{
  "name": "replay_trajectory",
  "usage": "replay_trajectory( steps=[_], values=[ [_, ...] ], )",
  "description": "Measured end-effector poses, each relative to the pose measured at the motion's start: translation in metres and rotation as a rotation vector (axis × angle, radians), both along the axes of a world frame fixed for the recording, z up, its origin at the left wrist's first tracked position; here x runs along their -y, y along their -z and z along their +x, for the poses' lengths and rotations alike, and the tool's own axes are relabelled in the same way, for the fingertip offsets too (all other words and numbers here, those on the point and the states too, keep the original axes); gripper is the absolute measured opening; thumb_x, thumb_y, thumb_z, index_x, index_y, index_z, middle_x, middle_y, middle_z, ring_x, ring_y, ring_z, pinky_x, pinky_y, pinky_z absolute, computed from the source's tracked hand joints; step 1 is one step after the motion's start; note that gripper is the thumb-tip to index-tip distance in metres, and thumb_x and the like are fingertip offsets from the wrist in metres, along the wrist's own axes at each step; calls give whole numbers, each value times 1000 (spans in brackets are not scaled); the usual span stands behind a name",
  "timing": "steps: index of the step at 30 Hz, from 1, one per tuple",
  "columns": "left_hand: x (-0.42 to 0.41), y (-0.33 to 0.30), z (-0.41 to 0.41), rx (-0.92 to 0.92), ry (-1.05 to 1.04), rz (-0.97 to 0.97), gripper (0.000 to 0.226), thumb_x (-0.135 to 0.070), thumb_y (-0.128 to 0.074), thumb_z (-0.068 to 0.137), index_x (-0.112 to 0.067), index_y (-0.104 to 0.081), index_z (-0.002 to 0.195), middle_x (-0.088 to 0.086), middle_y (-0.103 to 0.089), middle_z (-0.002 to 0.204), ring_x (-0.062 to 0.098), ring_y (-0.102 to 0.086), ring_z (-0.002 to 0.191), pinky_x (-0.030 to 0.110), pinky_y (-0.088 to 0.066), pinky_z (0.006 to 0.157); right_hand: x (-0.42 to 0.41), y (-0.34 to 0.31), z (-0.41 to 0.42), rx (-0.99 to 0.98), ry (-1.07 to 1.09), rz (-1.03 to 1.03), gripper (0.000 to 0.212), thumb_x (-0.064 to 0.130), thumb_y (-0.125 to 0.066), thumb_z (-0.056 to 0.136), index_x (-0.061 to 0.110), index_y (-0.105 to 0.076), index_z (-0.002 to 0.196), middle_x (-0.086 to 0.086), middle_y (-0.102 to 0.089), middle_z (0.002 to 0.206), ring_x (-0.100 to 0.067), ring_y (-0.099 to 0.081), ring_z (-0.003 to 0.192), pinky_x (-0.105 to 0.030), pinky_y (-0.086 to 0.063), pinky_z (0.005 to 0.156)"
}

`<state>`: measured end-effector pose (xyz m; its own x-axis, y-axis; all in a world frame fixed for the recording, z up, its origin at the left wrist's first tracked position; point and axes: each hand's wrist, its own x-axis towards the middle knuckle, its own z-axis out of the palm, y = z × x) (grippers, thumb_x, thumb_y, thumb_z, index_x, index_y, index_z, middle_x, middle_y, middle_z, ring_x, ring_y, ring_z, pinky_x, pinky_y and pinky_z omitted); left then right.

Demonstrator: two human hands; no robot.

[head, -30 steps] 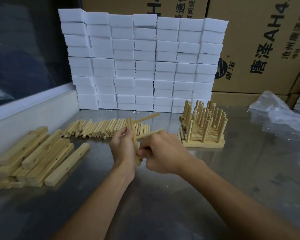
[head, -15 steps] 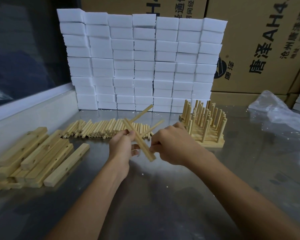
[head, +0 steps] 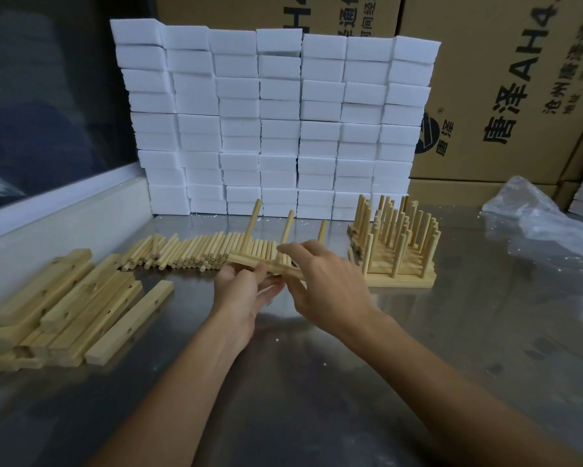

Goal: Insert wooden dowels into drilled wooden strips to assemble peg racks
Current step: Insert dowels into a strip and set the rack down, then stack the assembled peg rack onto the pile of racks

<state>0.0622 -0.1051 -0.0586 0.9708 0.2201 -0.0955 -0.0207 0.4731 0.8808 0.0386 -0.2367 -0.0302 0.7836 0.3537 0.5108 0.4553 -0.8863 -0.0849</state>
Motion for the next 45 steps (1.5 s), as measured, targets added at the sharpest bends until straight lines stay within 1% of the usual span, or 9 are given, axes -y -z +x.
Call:
replay_trajectory(
  steps=[3, 10, 13, 16, 20, 28, 33, 37, 45],
  values=[
    [8, 1, -4, 33, 72, 18, 22, 5, -53, 97, 0, -59, 118, 19, -71, 110, 24, -74, 88, 35, -61, 70, 1, 7, 3, -28, 9, -21, 43, 23, -55, 96, 34, -46, 137, 1, -57, 127, -31, -66, 91, -36, -51, 65],
    [13, 1, -5, 16, 160, 27, 28, 12, -62, 87, 4, -58, 113, 19, -72, 100, 29, -73, 92, 38, -61, 76, 12, 17, 8, -18, 62, 14, 31, 7, -54, 90, 25, -62, 115, -1, -61, 92, -28, -60, 75, -33, -43, 56],
    [11, 3, -5, -32, 116, 133, 40, 12, -67, 82, -5, -54, 115, 21, -69, 104, 32, -71, 96, 38, -61, 80, 23, 24, 7, -68, 77, 25, 22, 19, -57, 96, 26, -64, 116, 0, -64, 96, -25, -61, 80, -34, -47, 61],
    [5, 6, -2, -52, -3, 242, 36, 10, -60, 85, -9, -53, 114, 18, -66, 100, 27, -71, 89, 36, -61, 78, 36, 29, 6, -110, 96, 45, 21, 23, -57, 97, 27, -66, 116, 0, -66, 100, -20, -58, 80, -26, -39, 58],
    [-3, 9, 1, -81, -83, 329, 30, 8, -55, 86, -10, -57, 110, 16, -65, 92, 22, -70, 78, 32, -61, 71, 51, 32, 3, -156, 175, 29, 23, 26, -53, 98, 31, -69, 114, 0, -67, 110, -25, -60, 100, -38, -52, 77],
    [-10, 7, 1, -101, -122, 345, 24, 7, -54, 88, -10, -60, 103, 13, -65, 91, 23, -71, 74, 28, -60, 63, 72, 31, 4, -170, 306, 94, 22, 25, -58, 93, 28, -74, 108, 1, -69, 109, -25, -62, 96, -38, -54, 77],
    [-9, 5, -1, -98, -118, 362, 21, 6, -54, 90, -8, -60, 104, 14, -64, 89, 25, -70, 75, 29, -60, 64, 81, 32, 9, -187, 371, 186, 21, 27, -62, 93, 24, -73, 111, -1, -52, 114, -28, -60, 95, -43, -54, 81],
    [-10, 5, -1, -98, -115, 383, 19, 5, -54, 91, -7, -62, 102, 14, -65, 89, 24, -70, 75, 28, -60, 62, 94, 35, 13, -184, 456, 216, 23, 31, -60, 92, 24, -72, 111, -2, -56, 112, -27, -59, 96, -36, -50, 78],
    [-17, 7, 3, -96, -165, 488, 19, 4, -55, 91, -12, -66, 94, 10, -67, 93, 20, -68, 69, 27, -58, 59, 97, 36, 16, -202, 527, 240, 27, 33, -59, 93, 19, -70, 113, -4, -54, 113, -27, -54, 103, -39, -51, 82]
  ],
)
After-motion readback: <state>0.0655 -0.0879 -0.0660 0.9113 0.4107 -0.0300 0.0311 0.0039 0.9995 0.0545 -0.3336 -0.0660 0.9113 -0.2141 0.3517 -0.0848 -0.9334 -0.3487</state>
